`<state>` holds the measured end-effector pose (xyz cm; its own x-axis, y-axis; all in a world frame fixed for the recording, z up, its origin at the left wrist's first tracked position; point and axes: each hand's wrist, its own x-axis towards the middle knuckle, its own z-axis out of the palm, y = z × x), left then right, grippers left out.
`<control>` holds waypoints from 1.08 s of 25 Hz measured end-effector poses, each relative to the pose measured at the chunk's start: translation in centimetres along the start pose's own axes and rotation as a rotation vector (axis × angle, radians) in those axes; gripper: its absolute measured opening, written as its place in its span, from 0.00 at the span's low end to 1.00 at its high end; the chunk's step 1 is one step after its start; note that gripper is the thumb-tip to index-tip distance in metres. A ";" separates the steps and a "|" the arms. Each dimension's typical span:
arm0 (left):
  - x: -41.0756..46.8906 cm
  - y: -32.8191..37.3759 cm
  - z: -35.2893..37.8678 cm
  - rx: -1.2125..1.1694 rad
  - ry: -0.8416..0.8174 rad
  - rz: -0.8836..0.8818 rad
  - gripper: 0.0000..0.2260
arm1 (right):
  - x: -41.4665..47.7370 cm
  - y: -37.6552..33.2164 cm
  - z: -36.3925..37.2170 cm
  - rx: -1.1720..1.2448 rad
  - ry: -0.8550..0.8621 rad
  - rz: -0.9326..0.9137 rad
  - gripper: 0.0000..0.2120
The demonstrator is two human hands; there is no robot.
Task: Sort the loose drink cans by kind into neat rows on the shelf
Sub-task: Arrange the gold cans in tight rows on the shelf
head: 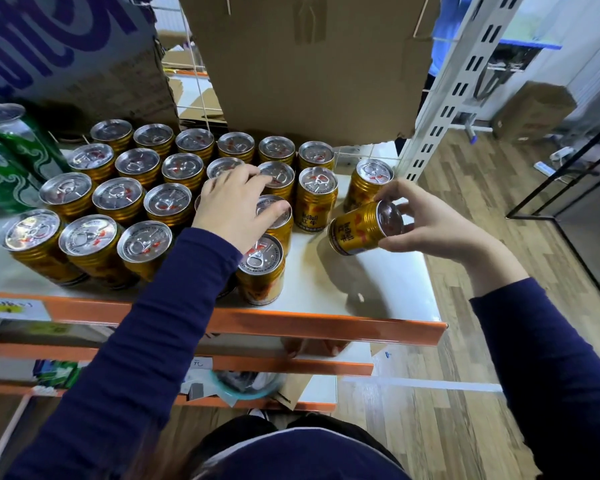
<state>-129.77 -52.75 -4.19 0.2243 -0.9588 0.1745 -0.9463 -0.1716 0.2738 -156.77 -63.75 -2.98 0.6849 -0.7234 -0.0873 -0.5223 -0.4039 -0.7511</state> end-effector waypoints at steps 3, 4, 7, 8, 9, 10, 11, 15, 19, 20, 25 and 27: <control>-0.1 -0.2 0.3 -0.046 0.031 -0.016 0.23 | 0.0 -0.2 -0.2 0.003 -0.011 -0.027 0.26; 0.0 -0.3 0.3 -0.048 0.031 -0.015 0.23 | 0.1 -0.4 -0.2 -0.022 -0.011 -0.045 0.26; -0.1 -0.2 0.3 -0.040 0.030 -0.019 0.23 | 1.0 -1.7 0.2 -0.174 -0.067 -0.080 0.29; -0.1 -0.2 0.4 -0.038 0.033 -0.018 0.22 | 1.4 -2.3 0.7 -0.226 -0.082 -0.096 0.30; -0.2 -0.1 0.4 -0.037 0.038 -0.017 0.22 | 1.7 -2.8 1.6 -0.275 -0.075 -0.122 0.30; -0.2 -0.1 0.4 -0.036 0.042 -0.017 0.21 | 1.9 -3.3 2.5 -0.323 -0.043 -0.158 0.29; -0.2 -0.2 0.3 -0.037 0.047 -0.017 0.21 | 2.2 -3.7 3.3 -0.363 -0.003 -0.195 0.30; -0.2 -0.3 0.4 -0.048 0.064 -0.008 0.20 | 3.0 -4.4 4.9 -0.353 0.058 -0.235 0.34; -0.2 -0.4 0.4 -0.051 0.068 -0.012 0.20 | 2.9 -4.1 5.4 -0.264 0.120 -0.240 0.32; -0.1 -0.4 0.4 -0.050 0.069 -0.014 0.19 | 2.8 -4.0 5.5 -0.241 0.134 -0.236 0.31; 0.0 -0.3 0.5 -0.042 0.068 -0.017 0.19 | 2.5 -4.0 6.0 -0.204 0.163 -0.202 0.30; -0.1 -0.3 0.5 -0.038 0.064 -0.019 0.19 | 2.4 -4.0 6.1 -0.178 0.161 -0.217 0.28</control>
<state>-129.60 -52.75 -4.76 0.2573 -0.9389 0.2284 -0.9326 -0.1794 0.3131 -149.87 -60.43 -4.18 0.7080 -0.6835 0.1777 -0.4633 -0.6395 -0.6135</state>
